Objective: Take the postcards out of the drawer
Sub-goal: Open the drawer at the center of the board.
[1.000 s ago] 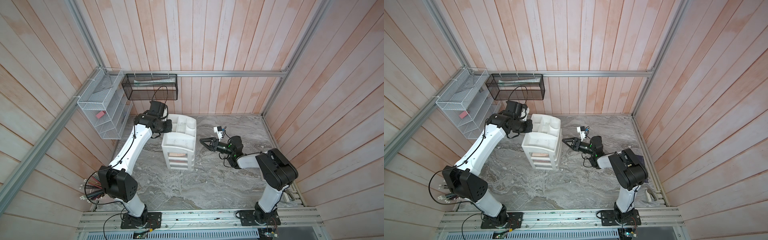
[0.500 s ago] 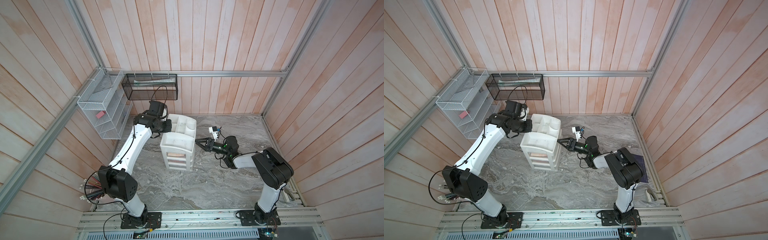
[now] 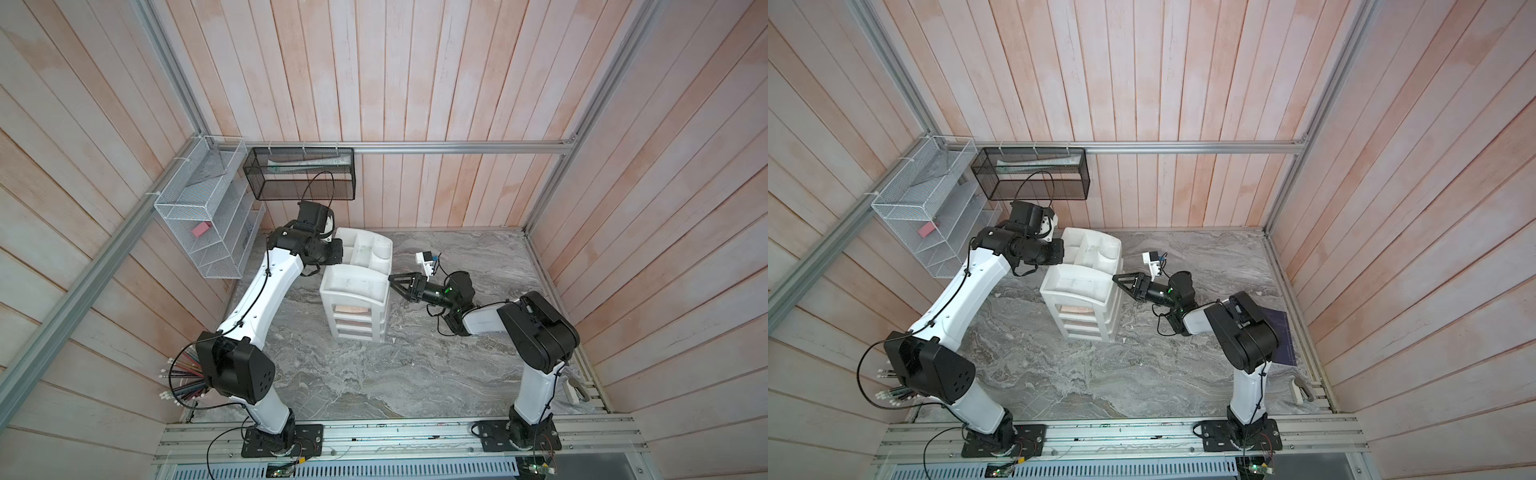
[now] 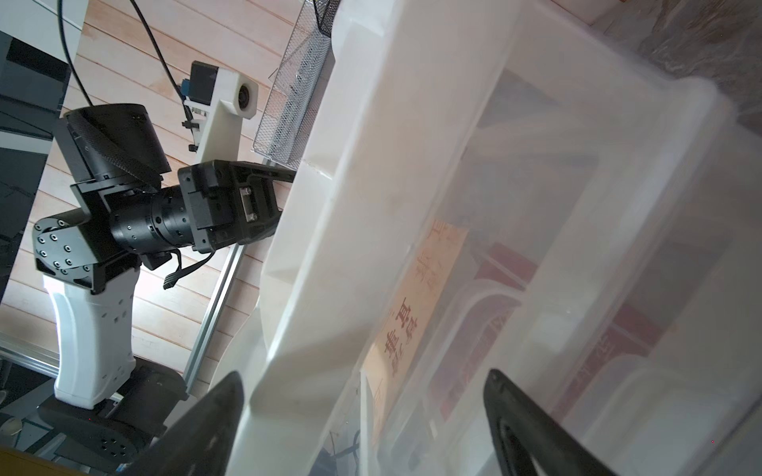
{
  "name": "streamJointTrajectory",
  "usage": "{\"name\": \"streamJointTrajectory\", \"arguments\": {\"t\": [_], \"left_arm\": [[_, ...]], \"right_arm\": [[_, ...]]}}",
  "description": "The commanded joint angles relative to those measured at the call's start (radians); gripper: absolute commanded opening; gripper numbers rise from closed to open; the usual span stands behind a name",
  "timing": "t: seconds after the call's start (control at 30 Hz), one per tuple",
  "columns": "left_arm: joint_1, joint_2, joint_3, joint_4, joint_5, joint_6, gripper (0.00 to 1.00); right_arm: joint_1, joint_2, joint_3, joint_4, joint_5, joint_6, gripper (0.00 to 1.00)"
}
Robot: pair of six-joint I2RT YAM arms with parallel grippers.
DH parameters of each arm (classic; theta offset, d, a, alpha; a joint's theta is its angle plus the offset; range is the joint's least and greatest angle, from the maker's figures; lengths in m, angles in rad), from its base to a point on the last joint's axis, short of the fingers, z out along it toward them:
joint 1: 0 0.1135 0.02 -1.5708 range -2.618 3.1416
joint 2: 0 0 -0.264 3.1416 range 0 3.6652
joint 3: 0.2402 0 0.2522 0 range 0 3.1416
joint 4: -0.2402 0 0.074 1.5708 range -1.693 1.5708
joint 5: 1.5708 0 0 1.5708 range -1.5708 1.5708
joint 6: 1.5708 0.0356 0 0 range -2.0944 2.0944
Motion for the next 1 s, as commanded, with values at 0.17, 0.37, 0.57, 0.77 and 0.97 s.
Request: {"name": "streamJointTrajectory", "arguments": {"t": [0.17, 0.37, 0.57, 0.77, 0.97], "left_arm": [[-0.010, 0.016, 0.014, 0.020, 0.004, 0.021, 0.04], [-0.016, 0.015, 0.012, 0.022, -0.008, 0.018, 0.03], [-0.024, 0.012, 0.011, 0.034, -0.033, 0.008, 0.01], [-0.026, 0.007, 0.004, 0.040, -0.045, 0.004, 0.00], [-0.027, -0.001, -0.004, 0.044, -0.055, 0.003, 0.00]], "right_arm": [[0.008, 0.011, 0.050, 0.047, -0.008, 0.017, 0.91], [0.009, 0.013, 0.060, 0.080, -0.020, 0.051, 0.91], [0.023, 0.010, 0.064, 0.103, -0.029, 0.085, 0.91], [0.032, -0.006, 0.051, 0.101, -0.016, 0.104, 0.90], [0.036, -0.010, 0.043, 0.101, -0.003, 0.137, 0.90]]}}
